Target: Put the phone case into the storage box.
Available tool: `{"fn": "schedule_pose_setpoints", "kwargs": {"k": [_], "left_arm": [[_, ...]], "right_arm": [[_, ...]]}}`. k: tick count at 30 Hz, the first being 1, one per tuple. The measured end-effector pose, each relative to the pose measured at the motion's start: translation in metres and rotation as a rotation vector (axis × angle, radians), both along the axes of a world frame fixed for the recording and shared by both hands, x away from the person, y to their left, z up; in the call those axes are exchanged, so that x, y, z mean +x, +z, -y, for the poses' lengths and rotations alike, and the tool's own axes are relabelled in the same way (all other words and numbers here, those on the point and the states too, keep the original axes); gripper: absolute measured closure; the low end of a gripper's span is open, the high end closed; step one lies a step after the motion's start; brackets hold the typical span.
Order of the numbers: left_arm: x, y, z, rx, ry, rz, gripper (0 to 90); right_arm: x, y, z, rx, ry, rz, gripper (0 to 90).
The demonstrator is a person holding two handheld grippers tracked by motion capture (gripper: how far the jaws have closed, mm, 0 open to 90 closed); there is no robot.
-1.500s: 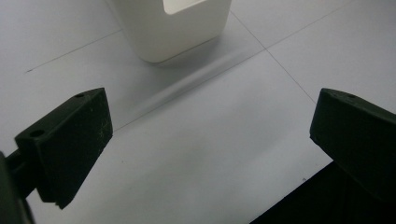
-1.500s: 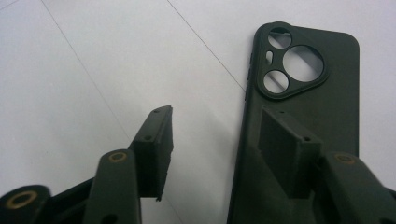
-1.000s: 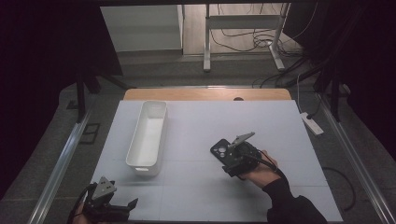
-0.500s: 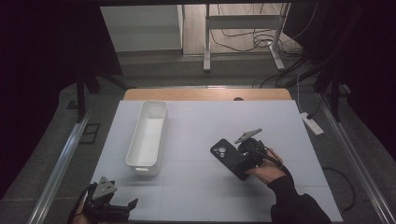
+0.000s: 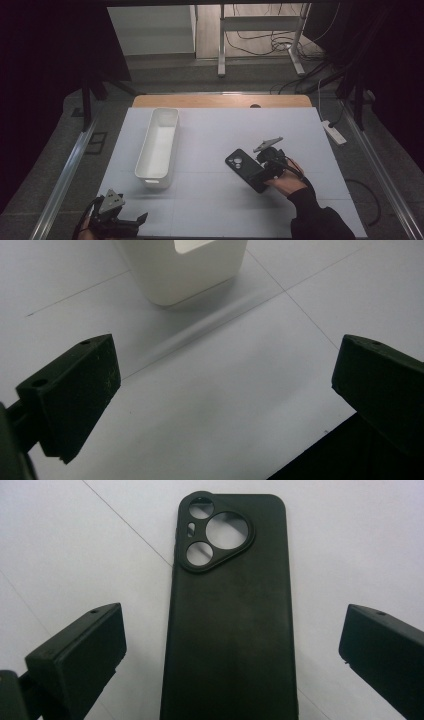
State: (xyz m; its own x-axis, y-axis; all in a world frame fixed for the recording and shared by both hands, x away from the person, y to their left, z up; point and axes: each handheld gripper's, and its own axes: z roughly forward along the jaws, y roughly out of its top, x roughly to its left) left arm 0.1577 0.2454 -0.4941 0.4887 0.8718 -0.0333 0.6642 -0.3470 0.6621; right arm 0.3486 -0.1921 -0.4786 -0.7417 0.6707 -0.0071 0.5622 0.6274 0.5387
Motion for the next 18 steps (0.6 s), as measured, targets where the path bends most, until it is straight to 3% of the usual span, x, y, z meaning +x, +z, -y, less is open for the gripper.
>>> {"fn": "schedule_pose_setpoints", "kwargs": {"k": [18], "left_arm": [[0.0, 0.0, 0.001, 0.008, -0.005, -0.001, 0.1]], "right_arm": [[0.003, -0.027, -0.003, -0.033, 0.014, -0.03, 0.0]]}}
